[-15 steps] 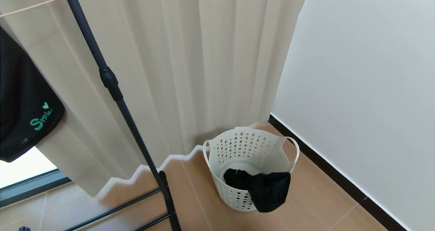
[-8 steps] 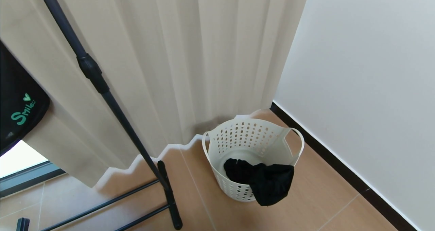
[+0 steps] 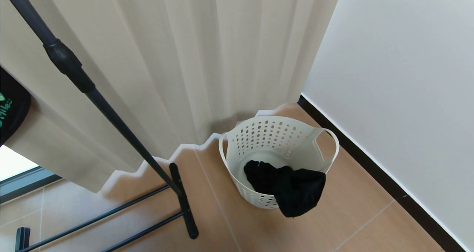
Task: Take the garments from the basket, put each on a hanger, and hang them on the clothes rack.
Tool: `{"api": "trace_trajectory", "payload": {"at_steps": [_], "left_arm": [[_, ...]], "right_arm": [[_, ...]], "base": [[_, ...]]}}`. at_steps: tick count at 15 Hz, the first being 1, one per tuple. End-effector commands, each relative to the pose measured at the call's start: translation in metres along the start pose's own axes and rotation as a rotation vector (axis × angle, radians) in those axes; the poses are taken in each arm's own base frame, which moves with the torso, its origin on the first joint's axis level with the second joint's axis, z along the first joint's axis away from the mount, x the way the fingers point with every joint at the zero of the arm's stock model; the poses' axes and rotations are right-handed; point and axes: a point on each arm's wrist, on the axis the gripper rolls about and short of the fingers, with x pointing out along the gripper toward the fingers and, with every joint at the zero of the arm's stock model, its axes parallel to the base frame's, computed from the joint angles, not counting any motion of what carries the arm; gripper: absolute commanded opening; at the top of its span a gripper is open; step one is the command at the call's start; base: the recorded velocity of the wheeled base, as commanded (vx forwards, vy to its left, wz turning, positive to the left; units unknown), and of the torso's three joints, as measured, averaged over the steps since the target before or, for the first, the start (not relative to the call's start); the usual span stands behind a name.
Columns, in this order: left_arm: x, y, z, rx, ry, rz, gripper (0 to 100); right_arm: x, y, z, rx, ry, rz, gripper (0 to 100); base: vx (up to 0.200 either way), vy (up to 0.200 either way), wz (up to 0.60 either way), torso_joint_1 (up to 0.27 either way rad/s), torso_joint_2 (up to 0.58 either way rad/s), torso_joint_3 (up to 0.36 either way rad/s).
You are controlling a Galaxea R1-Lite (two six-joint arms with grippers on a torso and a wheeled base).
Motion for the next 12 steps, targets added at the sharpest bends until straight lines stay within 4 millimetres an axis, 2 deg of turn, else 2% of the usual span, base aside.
{"api": "trace_trajectory", "payload": {"at_steps": [1, 12], "left_arm": [[0.0001, 0.0000, 0.0000, -0.001, 0.001, 0.000, 100], [0.0001, 0.0000, 0.0000, -0.004, 0.001, -0.002, 100]], "right_arm": [[0.0000, 0.0000, 0.0000, 0.000, -0.001, 0.000, 100], [0.0000, 0.0000, 0.0002, 0.000, -0.002, 0.000, 100]], "base": [[0.000, 0.000, 0.00, -0.002, 0.00, -0.198], [0.000, 0.000, 0.00, 0.001, 0.00, -0.198]]}}
